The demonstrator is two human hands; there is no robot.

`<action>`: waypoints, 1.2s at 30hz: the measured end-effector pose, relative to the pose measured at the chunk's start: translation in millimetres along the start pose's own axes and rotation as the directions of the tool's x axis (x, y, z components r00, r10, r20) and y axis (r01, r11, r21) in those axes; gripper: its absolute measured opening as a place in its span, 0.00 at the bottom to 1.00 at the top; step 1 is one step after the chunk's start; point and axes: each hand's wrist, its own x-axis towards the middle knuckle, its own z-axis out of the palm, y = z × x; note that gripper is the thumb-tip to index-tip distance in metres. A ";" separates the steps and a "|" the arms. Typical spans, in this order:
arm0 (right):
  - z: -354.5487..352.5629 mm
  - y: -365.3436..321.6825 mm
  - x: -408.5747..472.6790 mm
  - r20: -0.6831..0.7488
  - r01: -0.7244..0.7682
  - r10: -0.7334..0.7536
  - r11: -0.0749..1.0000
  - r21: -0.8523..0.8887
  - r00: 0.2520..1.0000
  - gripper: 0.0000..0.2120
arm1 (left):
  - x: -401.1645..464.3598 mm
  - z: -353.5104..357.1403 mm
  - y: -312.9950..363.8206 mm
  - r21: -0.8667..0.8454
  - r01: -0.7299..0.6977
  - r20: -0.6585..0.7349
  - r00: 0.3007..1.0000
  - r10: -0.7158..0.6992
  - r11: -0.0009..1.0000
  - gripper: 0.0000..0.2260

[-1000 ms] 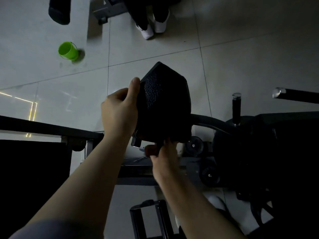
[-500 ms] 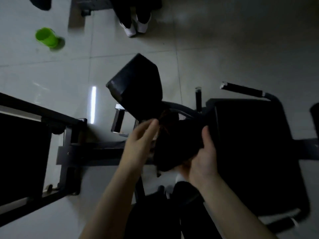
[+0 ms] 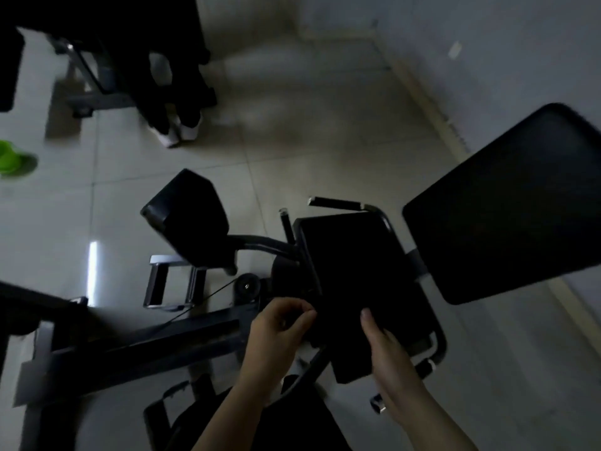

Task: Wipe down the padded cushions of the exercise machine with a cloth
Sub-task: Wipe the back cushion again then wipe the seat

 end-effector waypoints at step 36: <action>-411.5 -174.6 50.5 0.103 0.295 -0.854 0.061 -0.954 0.510 0.26 | 96.6 391.0 123.3 0.158 -0.075 0.181 0.982 0.046 0.985 0.08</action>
